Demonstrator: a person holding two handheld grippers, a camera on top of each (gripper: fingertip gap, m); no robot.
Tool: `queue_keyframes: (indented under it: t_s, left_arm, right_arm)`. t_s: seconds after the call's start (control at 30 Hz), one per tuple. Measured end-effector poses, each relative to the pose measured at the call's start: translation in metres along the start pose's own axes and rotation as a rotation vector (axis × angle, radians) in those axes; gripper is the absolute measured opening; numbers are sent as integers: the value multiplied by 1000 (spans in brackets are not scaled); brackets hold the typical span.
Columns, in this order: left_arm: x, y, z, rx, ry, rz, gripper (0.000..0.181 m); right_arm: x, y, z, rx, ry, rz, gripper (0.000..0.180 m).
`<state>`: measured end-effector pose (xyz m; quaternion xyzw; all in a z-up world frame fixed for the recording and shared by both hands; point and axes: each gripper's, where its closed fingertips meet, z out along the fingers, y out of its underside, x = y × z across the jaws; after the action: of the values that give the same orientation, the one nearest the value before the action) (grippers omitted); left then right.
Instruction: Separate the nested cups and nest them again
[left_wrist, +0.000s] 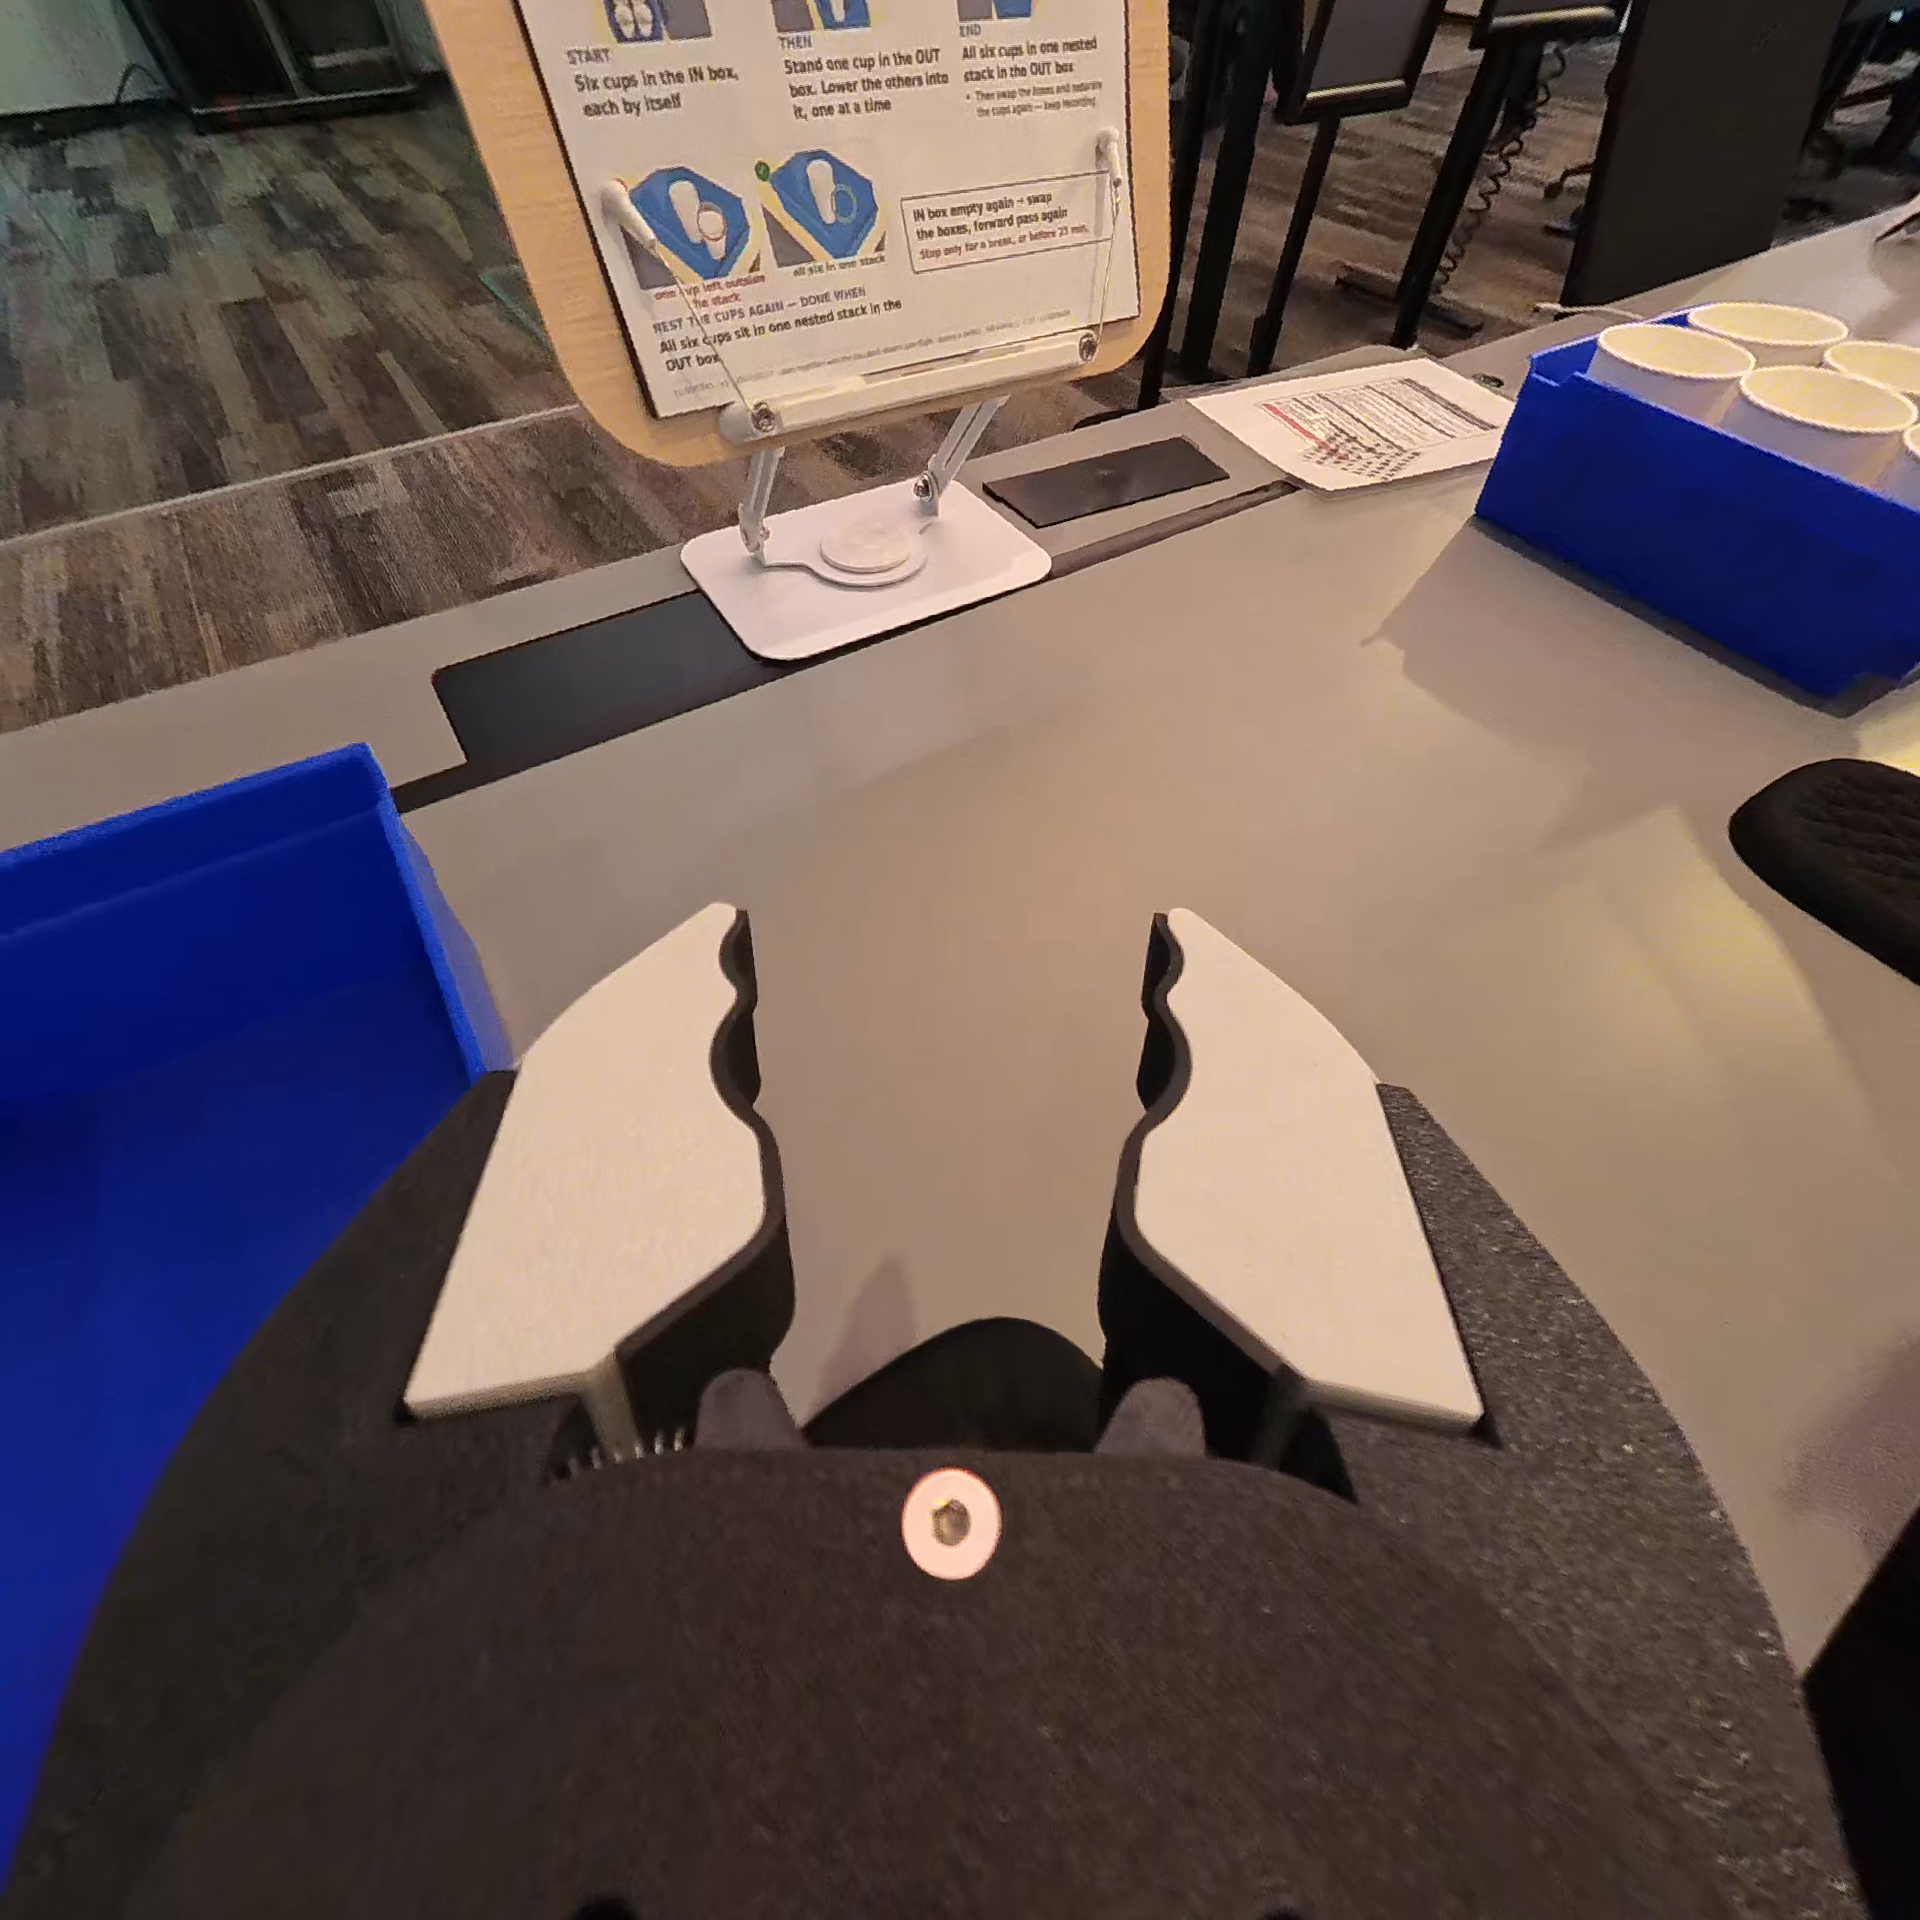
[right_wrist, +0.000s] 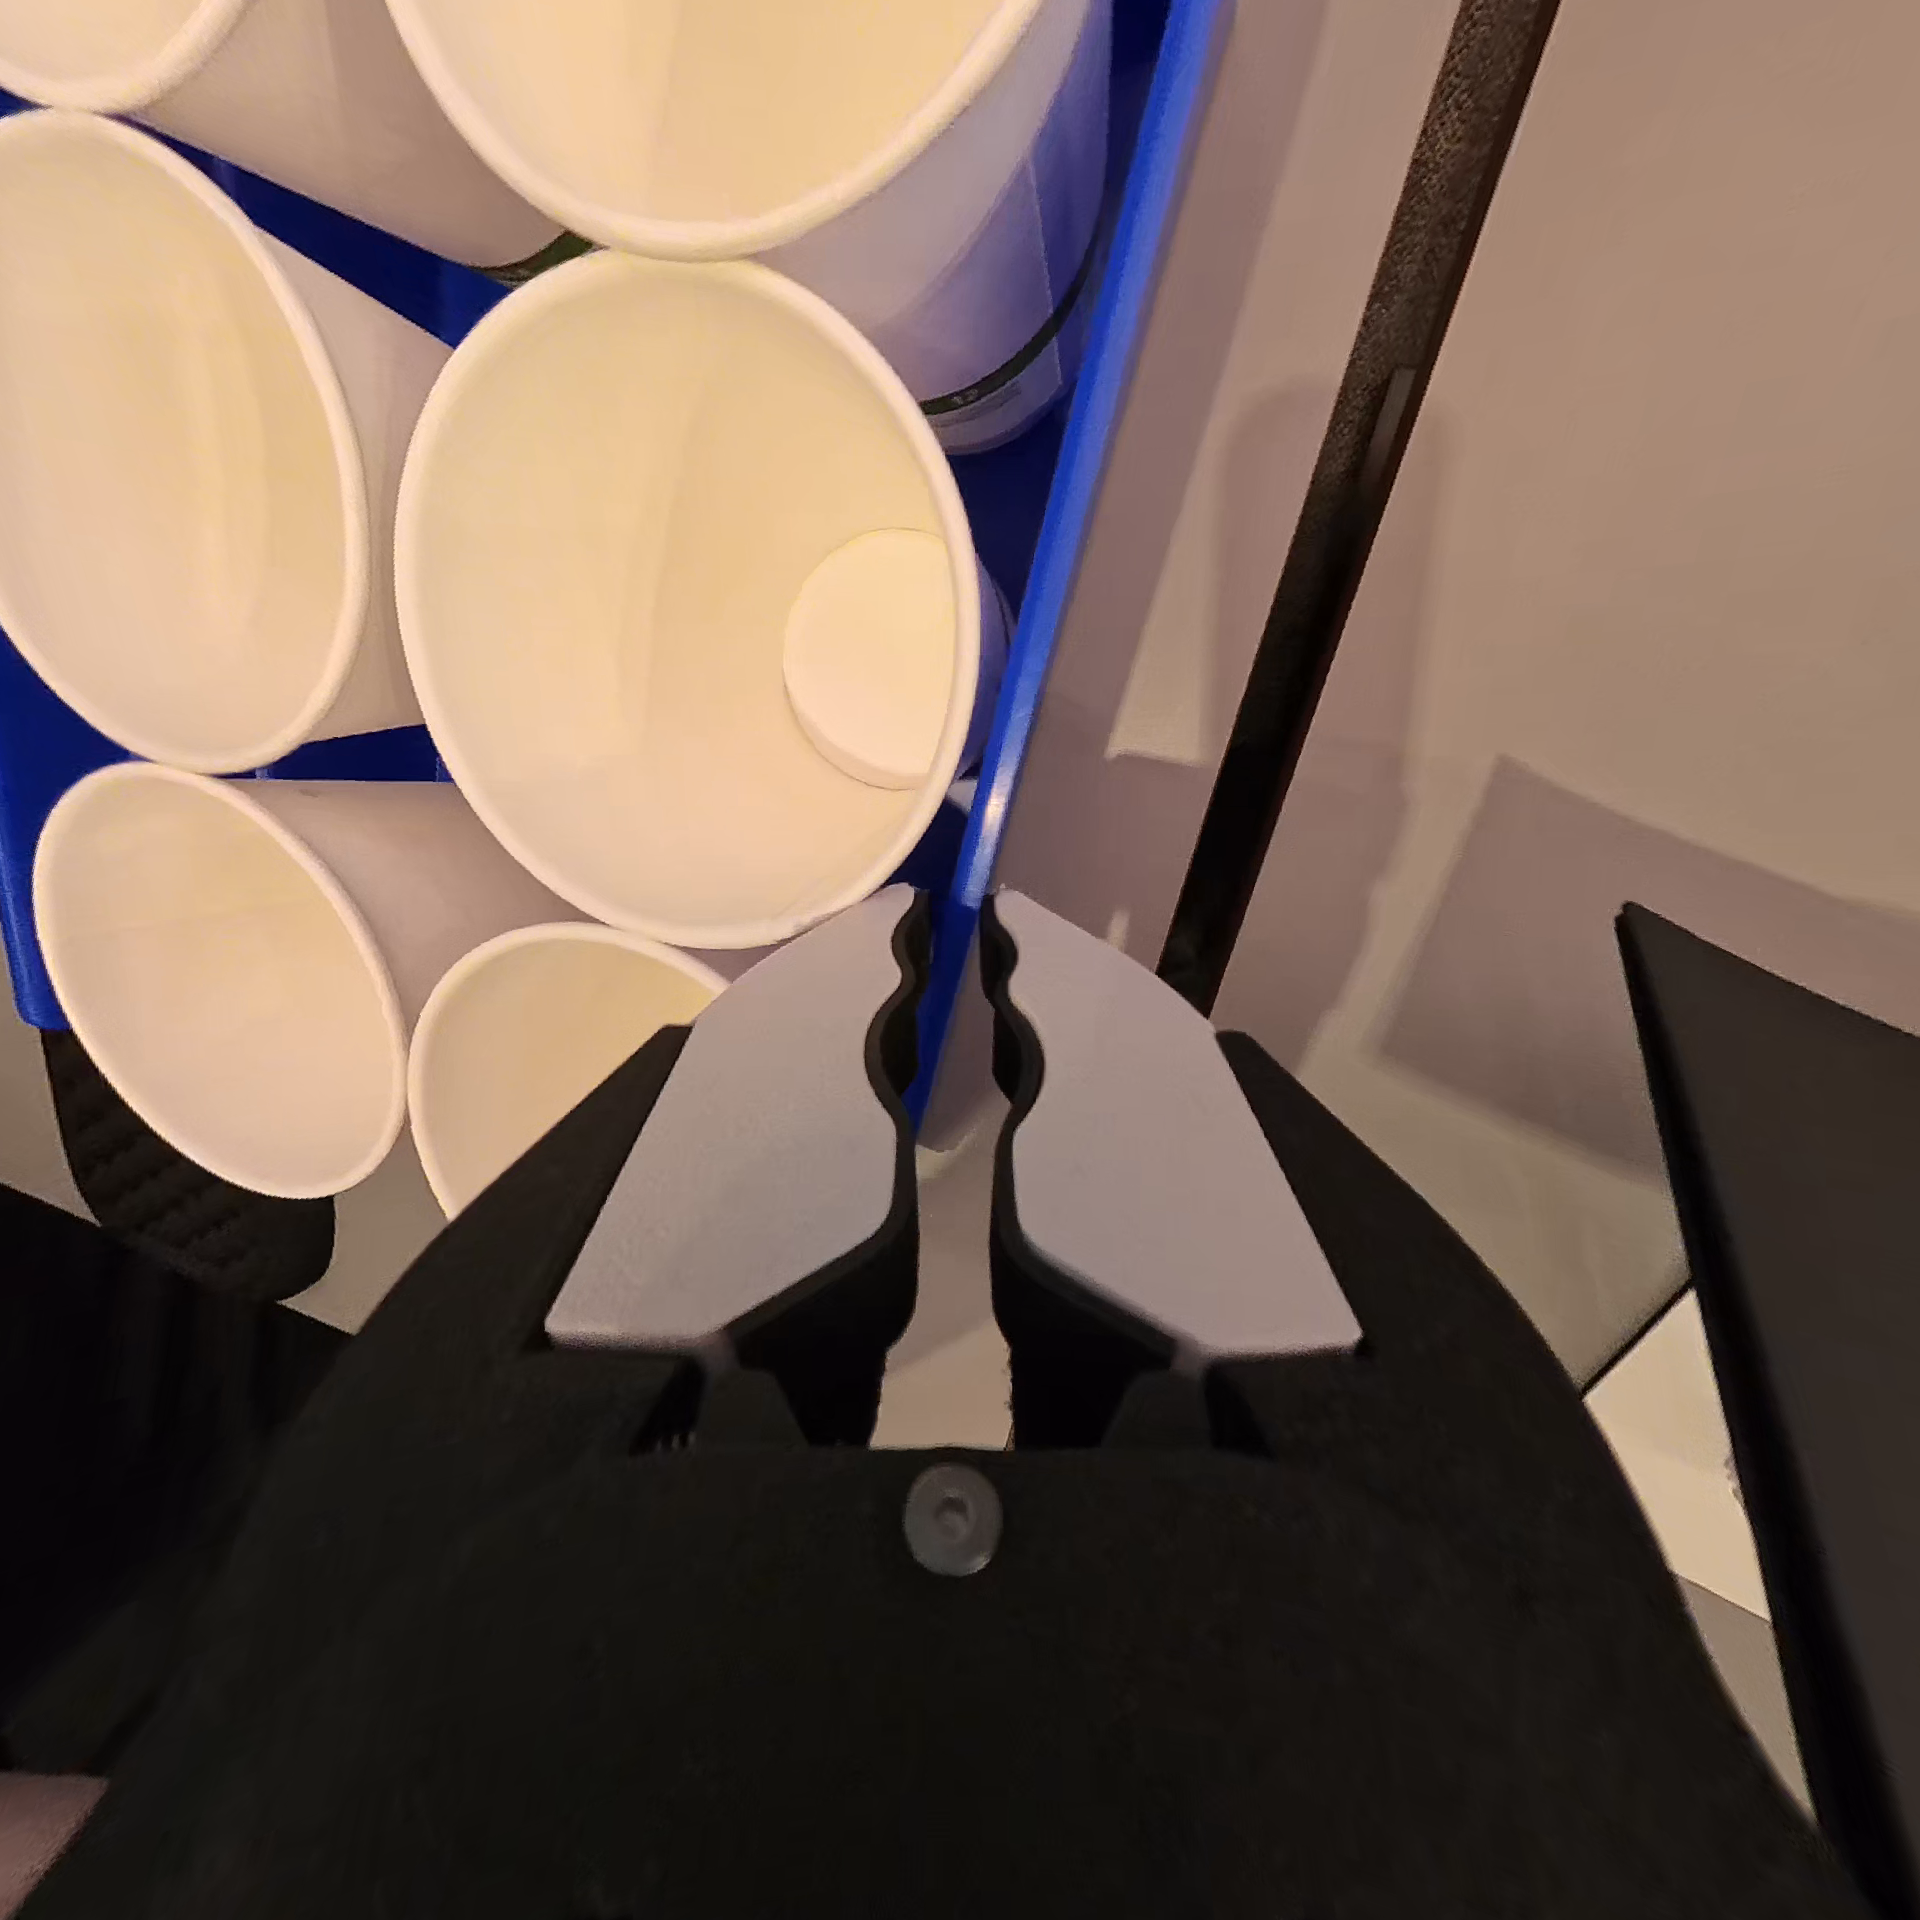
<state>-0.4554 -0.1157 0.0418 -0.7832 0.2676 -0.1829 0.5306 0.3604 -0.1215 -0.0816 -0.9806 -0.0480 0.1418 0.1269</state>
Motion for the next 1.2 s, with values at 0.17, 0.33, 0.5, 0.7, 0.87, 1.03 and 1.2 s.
queue_keyframes:
  t_s: [0.17,0.33,0.5,0.7,0.87,1.03,1.2]
  left_arm:
    - [-16,15,-5,-66,-103,19,71]
    - [-42,32,-7,-136,-243,-12,71]
    - [-68,45,-10,-154,-345,-128,71]
    - [-104,57,-24,-182,-532,-180,74]
    - [-124,76,-25,-255,-605,-209,73]
    - [-135,92,-23,-310,-632,-246,74]
    - [-136,99,-18,-327,-599,-305,73]
  right_arm:
    - [-1,5,1,-62,-13,7,8]
    - [-1,7,2,-99,9,105,6]
    - [-1,7,2,-89,35,151,5]
    - [-1,7,2,-87,58,190,5]
    - [-1,7,1,-76,60,187,5]
    - [-1,7,1,-70,60,189,5]
    - [-1,7,1,-71,57,186,5]
